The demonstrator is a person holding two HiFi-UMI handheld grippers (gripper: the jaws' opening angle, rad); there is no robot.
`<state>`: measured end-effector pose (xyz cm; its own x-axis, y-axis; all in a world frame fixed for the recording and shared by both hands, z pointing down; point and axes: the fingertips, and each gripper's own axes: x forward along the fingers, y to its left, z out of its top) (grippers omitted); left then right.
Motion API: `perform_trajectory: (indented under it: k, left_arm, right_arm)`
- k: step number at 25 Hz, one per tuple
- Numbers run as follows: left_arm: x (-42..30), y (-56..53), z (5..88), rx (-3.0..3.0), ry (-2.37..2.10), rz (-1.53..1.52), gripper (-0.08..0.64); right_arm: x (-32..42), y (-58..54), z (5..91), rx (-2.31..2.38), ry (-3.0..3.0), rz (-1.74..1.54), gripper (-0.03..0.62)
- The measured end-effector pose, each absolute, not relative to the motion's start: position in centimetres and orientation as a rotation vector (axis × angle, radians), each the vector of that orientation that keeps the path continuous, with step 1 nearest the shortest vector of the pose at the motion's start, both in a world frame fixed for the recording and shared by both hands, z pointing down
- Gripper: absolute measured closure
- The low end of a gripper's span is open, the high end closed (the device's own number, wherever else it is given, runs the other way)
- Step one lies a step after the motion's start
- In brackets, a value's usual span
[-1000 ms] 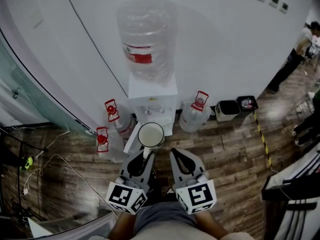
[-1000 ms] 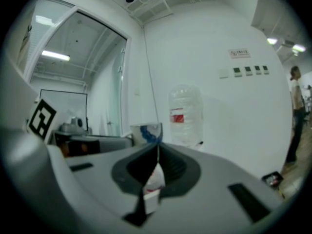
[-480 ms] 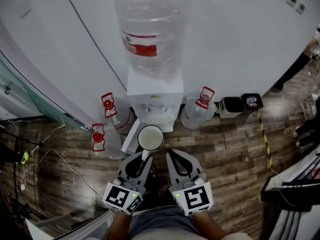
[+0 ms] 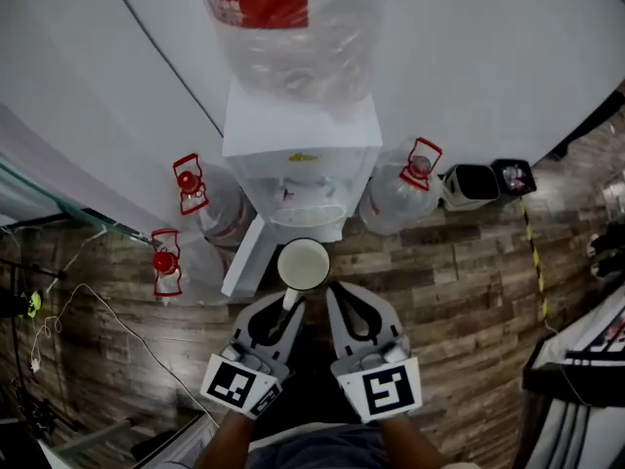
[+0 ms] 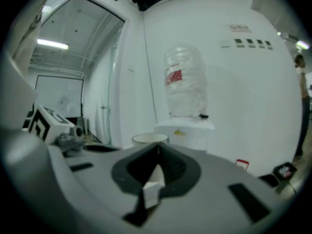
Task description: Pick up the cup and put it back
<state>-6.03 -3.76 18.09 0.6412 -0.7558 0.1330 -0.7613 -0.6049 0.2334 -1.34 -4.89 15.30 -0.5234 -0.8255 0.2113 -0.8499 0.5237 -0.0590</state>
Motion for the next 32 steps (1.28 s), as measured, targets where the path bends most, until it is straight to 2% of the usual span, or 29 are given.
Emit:
perform_trajectory:
  k: [19,32]
  left_arm:
    - [-8.5,-11.5,49.0,2.713,-1.208,0.140,0.494]
    - [-8.3,-15.4,63.1,2.691,-1.190,0.127,0.494]
  right_arm:
    - [-3.2,-13.9,44.1,1.560,-2.622,0.229,0.569]
    - [-1.2,-17.4,56.0,1.687,-2.600,0.278,0.569]
